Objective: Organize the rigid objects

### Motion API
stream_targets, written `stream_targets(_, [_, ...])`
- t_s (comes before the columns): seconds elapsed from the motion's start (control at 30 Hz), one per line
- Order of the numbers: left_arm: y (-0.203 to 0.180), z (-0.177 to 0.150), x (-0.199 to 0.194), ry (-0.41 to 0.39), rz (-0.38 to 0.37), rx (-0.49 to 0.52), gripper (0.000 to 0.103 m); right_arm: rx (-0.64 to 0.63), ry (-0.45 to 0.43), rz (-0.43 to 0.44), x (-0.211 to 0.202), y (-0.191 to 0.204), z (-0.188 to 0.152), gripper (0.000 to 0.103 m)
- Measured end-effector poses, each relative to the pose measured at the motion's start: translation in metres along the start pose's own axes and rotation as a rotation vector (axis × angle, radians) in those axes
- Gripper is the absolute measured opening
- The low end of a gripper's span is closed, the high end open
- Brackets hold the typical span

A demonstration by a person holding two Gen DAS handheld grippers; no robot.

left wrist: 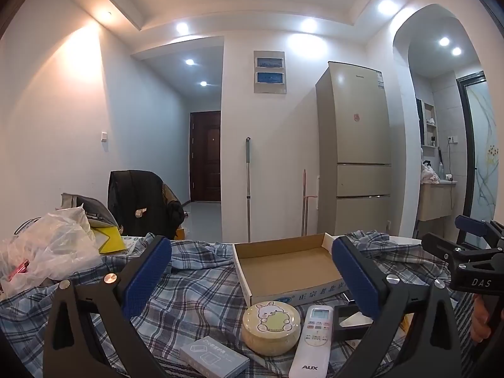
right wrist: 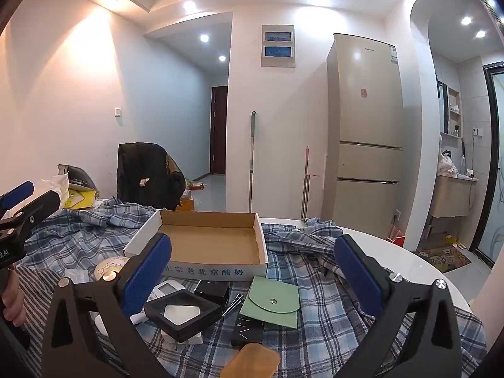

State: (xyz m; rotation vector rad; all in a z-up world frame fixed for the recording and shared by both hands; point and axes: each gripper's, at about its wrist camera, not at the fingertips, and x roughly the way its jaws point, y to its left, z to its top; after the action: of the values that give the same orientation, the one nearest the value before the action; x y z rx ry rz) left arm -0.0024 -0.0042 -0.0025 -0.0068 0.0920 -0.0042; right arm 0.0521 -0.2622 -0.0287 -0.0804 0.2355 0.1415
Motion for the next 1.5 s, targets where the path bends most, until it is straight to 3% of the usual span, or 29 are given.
stream_targets(1.5, [0.002, -0.001, 0.007, 0.004, 0.003, 0.016, 0.103, 0.012, 0.024, -0.018, 0.003, -0.004, -0.001, 0.103])
